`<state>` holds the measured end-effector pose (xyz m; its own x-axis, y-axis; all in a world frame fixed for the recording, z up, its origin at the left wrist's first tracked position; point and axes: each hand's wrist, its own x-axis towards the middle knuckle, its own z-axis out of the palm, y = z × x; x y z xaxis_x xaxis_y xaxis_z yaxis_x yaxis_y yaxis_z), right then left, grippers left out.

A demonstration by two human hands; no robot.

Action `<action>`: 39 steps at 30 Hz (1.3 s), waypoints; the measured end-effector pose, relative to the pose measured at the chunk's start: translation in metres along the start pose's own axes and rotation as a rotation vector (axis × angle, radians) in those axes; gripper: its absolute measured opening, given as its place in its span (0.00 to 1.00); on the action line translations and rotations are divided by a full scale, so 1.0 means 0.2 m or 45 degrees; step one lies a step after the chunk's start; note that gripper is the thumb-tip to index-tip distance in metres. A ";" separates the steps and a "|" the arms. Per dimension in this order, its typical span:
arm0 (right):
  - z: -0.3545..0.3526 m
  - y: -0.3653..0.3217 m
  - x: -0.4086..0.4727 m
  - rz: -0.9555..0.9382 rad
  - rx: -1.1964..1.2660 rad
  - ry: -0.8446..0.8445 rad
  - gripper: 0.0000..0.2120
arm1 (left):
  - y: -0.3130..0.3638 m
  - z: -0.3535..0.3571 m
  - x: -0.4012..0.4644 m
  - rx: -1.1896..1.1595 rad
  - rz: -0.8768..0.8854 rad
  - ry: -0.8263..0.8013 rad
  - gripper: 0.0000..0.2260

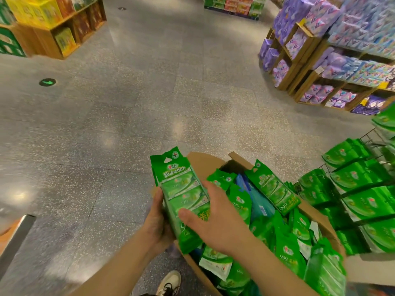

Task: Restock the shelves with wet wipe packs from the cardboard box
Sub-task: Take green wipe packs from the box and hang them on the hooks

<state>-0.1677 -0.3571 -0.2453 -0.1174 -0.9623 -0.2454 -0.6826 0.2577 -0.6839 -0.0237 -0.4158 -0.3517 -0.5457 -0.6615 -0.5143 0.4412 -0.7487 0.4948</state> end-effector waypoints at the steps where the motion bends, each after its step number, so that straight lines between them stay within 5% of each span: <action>1: 0.00 0.00 0.01 -0.009 0.030 -0.025 0.31 | 0.00 -0.02 0.00 -0.006 0.023 -0.004 0.52; 4: 0.00 0.02 0.06 0.092 0.277 -0.046 0.17 | 0.01 -0.07 0.00 -0.037 0.065 0.004 0.55; 8: 0.02 0.16 0.19 0.614 0.799 0.177 0.12 | 0.04 -0.11 -0.01 -0.045 0.061 0.003 0.57; 11: 0.07 0.32 0.27 0.790 0.656 0.274 0.11 | 0.06 -0.14 -0.01 0.001 0.092 0.030 0.57; 16: 0.13 0.40 0.38 0.864 0.481 0.155 0.20 | 0.08 -0.20 -0.01 0.001 0.127 0.015 0.53; 20: 0.21 0.46 0.47 1.028 0.645 0.074 0.31 | 0.10 -0.22 -0.02 0.000 0.133 -0.005 0.54; 28: 0.29 0.56 0.60 1.163 0.851 0.339 0.37 | 0.13 -0.28 -0.04 -0.030 0.120 0.023 0.54; 35: 0.31 0.57 0.61 1.151 0.888 0.289 0.12 | 0.13 -0.31 -0.03 -0.044 0.119 0.013 0.52; 39: 0.30 0.57 0.60 1.142 1.008 0.256 0.13 | 0.14 -0.29 -0.02 -0.020 0.115 0.014 0.54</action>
<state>-0.2159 -0.4374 -0.3938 -0.4803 -0.3929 -0.7842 0.3204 0.7536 -0.5739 0.0316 -0.4367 -0.3771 -0.4956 -0.7269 -0.4754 0.4993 -0.6863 0.5288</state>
